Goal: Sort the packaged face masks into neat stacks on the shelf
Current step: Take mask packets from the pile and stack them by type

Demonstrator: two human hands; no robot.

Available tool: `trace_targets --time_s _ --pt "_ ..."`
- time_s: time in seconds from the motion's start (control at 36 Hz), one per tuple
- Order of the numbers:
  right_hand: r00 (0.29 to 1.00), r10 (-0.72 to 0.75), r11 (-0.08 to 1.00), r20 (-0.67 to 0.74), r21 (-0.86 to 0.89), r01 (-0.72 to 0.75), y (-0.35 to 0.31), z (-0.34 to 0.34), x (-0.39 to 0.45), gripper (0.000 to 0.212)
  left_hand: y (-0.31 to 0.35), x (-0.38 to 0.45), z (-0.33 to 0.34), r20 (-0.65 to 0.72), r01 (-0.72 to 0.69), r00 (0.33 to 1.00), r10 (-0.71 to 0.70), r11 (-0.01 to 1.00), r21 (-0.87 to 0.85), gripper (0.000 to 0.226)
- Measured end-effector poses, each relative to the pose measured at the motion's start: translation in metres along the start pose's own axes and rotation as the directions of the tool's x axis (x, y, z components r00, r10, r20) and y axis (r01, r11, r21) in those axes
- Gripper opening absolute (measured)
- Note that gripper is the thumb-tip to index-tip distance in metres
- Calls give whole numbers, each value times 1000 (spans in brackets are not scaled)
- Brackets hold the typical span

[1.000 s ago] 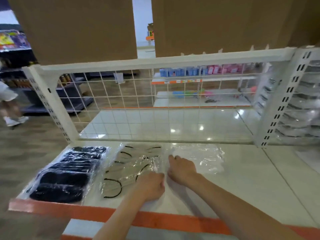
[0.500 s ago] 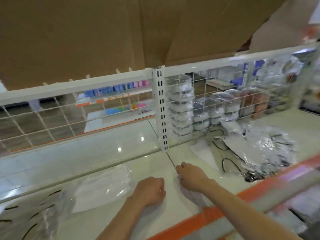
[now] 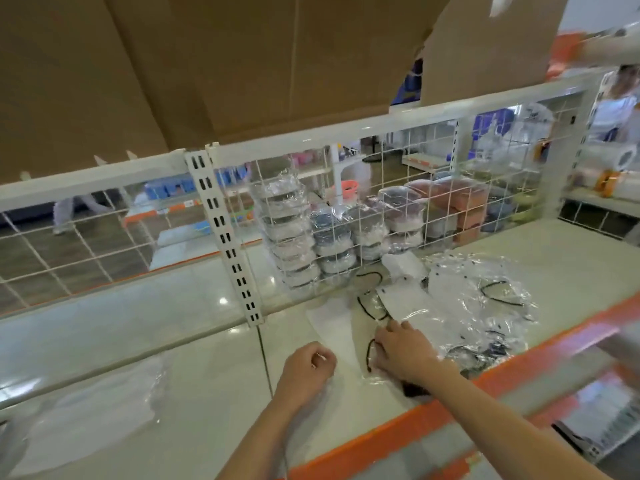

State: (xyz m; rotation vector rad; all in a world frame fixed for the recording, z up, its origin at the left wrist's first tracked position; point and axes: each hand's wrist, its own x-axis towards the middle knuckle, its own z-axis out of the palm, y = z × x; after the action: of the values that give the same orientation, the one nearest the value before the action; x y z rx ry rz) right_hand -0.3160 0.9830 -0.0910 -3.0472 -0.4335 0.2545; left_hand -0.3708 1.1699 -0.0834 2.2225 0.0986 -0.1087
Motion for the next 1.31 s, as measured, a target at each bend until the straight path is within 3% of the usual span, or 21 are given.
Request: trace_targets --time_s 0.08,0.19,0.28,0.36,0.44,0.56,0.69,0.83,0.89,0.92,1.0,1.03,1.06,1.19,1.28,1.31 --pt "999 -27 1000 -41 -7 27 1 3 2 37 6 6 9 -4 139 990 -142 976 -168 9" --pt "996 -62 998 -59 27 64 3 7 4 37 16 6 15 63 277 959 -276 870 -409 7" --pt "990 -122 987 -78 92 129 6 10 3 36 18 9 21 75 313 947 -313 842 -440 10" --pt "971 -119 976 -208 156 153 11 10 1 33 20 13 26 76 337 935 -345 806 -486 14" --pt "956 65 992 -287 123 -31 20 5 2 41 22 15 28 86 341 935 -343 810 -478 18" --pt "959 238 966 -152 137 -218 39 4 4 50 25 17 31 99 329 942 -320 829 -452 14" --pt "972 148 988 -182 73 -136 49 1 7 30 26 19 33 102 319 947 -305 843 -434 11" --pt "933 120 959 -341 281 -21 40 -9 6 22 28 16 34 84 289 956 -281 855 -430 12" --pt "925 110 869 -365 487 89 30 -16 3 21 29 16 36 72 264 962 -264 828 -495 17" --pt "936 109 762 -334 633 137 25 -19 2 17 30 16 36 73 252 964 -255 793 -555 23" --pt "981 104 200 -161 970 138 12 -31 -6 10 39 12 33 132 193 981 -141 713 -674 28" --pt "987 99 84 -129 989 121 10 -33 -8 12 41 10 31 154 176 984 -95 693 -699 28" --pt "988 102 61 -118 992 113 10 -34 -8 13 42 10 29 166 170 984 -70 669 -724 28" --pt "996 84 124 -6 992 -5 13 -22 -6 11 40 11 27 157 164 986 -63 567 -807 31" --pt "994 106 343 -14 939 -23 18 -13 1 7 40 13 27 121 158 987 -103 580 -799 28" --pt "989 140 461 -39 887 -30 20 -11 3 7 41 12 27 114 162 986 -118 596 -786 27"
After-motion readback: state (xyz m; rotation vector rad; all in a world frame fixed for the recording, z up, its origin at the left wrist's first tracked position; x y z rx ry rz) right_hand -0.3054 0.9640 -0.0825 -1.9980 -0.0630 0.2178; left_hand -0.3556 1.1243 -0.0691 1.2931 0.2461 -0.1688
